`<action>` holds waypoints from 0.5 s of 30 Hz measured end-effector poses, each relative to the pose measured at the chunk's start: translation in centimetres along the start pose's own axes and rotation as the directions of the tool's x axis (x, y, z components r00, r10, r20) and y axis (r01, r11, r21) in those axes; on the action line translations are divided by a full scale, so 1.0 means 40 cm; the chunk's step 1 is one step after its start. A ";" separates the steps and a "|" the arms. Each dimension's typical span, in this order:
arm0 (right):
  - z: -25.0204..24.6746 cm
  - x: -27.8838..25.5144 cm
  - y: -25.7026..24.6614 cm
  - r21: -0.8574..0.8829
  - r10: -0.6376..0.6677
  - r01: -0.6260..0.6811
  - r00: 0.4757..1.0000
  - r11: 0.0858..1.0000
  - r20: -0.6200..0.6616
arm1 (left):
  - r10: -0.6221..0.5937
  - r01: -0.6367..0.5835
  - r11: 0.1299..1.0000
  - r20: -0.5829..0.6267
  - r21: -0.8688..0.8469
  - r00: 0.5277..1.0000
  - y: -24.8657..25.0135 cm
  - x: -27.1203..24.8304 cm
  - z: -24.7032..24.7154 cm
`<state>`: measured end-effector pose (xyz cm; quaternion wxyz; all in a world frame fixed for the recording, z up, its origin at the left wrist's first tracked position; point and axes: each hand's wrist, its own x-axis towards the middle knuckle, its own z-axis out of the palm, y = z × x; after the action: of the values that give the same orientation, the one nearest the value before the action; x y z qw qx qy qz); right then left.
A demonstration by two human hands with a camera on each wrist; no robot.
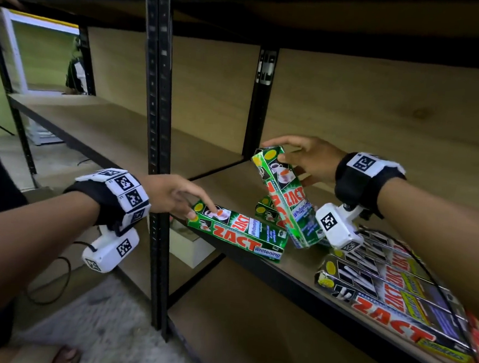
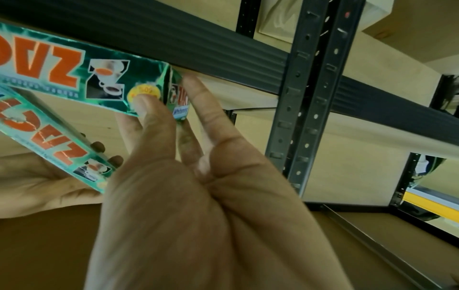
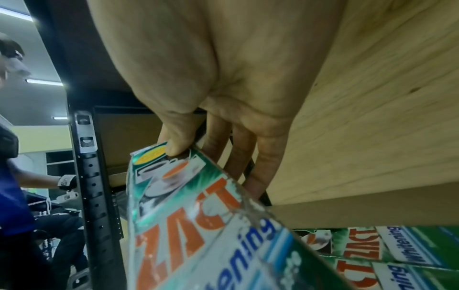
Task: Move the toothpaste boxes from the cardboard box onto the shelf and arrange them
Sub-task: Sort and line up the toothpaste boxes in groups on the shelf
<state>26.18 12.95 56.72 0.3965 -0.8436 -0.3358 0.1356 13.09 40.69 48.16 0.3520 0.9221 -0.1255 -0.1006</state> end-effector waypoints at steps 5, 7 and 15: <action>-0.016 0.012 0.008 0.033 0.000 0.000 1.000 0.999 0.007 | 0.038 -0.038 0.999 0.015 -0.026 0.999 0.008 0.013 0.003; -0.016 0.019 0.011 0.048 -0.007 0.006 1.000 0.999 0.011 | 0.051 -0.051 0.998 0.017 -0.038 0.999 0.015 0.017 0.008; 0.024 0.044 0.038 -0.043 0.077 -0.072 0.989 0.996 0.123 | 0.054 -0.052 0.997 0.036 -0.049 0.998 0.054 0.070 0.048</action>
<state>27.71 14.00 55.01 0.3529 -0.8530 -0.3307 0.1962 14.88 37.10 47.94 0.3741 0.9077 -0.1541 -0.1115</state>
